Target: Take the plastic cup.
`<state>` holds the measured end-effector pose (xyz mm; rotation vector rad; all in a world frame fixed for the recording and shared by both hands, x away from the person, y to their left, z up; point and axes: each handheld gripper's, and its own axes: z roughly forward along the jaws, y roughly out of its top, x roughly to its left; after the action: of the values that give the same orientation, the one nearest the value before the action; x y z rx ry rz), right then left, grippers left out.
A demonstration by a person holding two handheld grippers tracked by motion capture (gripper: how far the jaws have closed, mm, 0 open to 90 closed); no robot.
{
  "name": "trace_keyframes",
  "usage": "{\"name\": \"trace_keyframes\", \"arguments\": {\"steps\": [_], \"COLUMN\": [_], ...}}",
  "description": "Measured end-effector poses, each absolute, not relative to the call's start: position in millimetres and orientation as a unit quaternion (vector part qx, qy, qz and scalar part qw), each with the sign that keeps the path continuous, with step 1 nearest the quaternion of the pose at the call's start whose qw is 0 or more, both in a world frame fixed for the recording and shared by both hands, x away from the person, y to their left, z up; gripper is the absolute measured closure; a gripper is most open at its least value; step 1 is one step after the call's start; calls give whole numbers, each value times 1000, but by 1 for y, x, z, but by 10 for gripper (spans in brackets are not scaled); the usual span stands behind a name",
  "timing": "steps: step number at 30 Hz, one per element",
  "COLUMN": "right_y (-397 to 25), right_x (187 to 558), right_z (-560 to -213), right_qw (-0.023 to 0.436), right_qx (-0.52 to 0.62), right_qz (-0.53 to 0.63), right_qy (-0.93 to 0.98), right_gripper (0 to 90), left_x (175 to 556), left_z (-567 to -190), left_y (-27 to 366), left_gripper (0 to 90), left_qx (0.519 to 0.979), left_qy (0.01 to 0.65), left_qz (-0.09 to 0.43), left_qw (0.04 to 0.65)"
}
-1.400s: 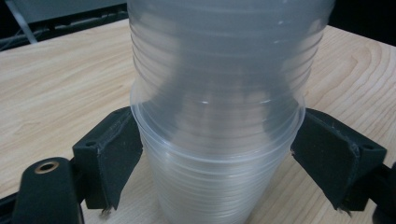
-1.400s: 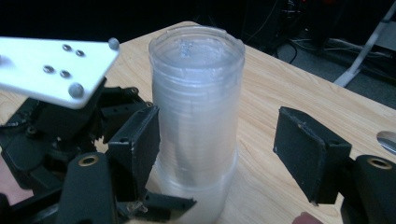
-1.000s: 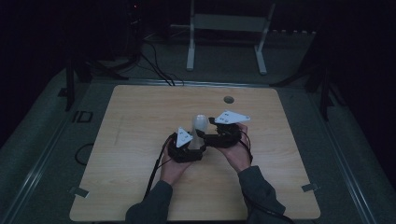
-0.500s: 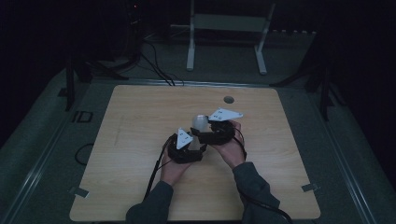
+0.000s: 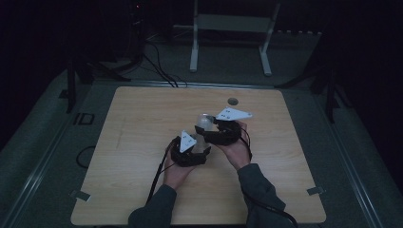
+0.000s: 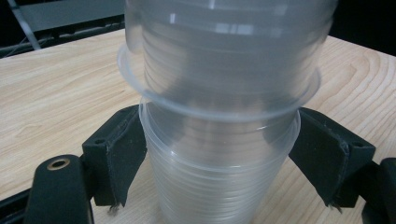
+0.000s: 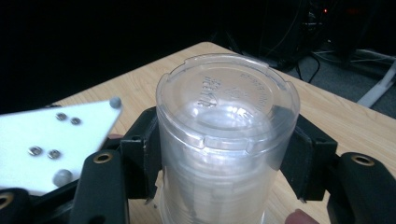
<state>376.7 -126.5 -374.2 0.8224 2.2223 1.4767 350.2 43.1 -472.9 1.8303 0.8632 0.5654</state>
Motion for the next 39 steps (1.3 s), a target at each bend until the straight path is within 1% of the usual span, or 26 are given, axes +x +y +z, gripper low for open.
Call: {"name": "trace_keyframes", "arguments": {"steps": [6,18,23,35,39], "right_y": [-128,-132,-133,-139,-146], "right_x": [375,367,363,357,355], "right_z": [-366,-348,-341,-329,-324], "right_qw": [175,188,195,206,213], "right_qx": [286,278,274,271,274], "right_qz": [528,549,555,568,574], "right_qy": [780,765,761,749,742], "right_gripper": [399,401,401,400,400], "left_x": [350,347,346,338,334], "left_z": [-473,-472,-474,-476,-477], "left_y": [43,46,48,53,59], "left_gripper": [202,199,179,168,169], "left_qx": [756,754,755,753,747], "left_qy": [358,360,363,362,370], "left_qz": [232,228,226,226,215], "left_qw": [497,499,498,502,508]}}
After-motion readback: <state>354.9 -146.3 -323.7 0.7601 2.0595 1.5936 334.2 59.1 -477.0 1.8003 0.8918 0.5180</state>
